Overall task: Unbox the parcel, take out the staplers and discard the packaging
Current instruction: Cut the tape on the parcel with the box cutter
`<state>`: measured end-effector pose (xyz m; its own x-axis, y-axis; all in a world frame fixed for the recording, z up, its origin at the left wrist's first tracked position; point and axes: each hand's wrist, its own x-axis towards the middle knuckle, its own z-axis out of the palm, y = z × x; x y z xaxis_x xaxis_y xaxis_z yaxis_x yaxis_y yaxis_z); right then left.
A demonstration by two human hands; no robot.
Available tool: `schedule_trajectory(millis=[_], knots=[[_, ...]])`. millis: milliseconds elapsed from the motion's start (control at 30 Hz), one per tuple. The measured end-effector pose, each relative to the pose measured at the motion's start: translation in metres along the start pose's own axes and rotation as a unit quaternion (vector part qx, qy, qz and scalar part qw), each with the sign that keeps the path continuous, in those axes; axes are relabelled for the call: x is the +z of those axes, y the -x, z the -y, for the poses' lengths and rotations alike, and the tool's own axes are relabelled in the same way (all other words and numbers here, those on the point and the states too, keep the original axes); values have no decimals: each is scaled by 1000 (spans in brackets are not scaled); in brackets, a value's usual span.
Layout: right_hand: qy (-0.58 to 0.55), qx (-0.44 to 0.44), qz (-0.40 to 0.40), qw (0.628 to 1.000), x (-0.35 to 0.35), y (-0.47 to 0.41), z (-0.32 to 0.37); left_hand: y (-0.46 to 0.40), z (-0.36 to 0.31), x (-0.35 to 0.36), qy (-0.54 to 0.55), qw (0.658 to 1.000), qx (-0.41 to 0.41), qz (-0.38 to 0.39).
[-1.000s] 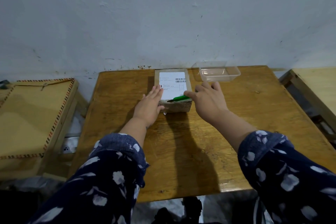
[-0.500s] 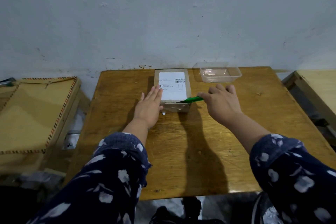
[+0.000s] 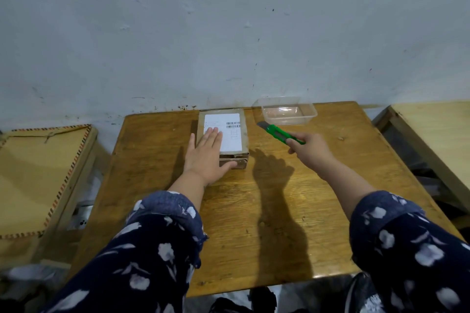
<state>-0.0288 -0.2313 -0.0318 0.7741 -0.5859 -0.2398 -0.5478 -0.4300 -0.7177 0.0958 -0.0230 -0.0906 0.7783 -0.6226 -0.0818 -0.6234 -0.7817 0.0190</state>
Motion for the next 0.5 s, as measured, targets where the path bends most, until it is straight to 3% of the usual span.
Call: schedule_trajectory(millis=[100,333,500], knots=[[-88,38,24,995,-2,-4,-2,-9,2,-4,9,1000,9,15],[-141,68,66,985,8,-20,0,-10,8,7,59,998,24,7],[-118,72,-16,990,35,-42,4,-9,7,15,48,998,14,-26]])
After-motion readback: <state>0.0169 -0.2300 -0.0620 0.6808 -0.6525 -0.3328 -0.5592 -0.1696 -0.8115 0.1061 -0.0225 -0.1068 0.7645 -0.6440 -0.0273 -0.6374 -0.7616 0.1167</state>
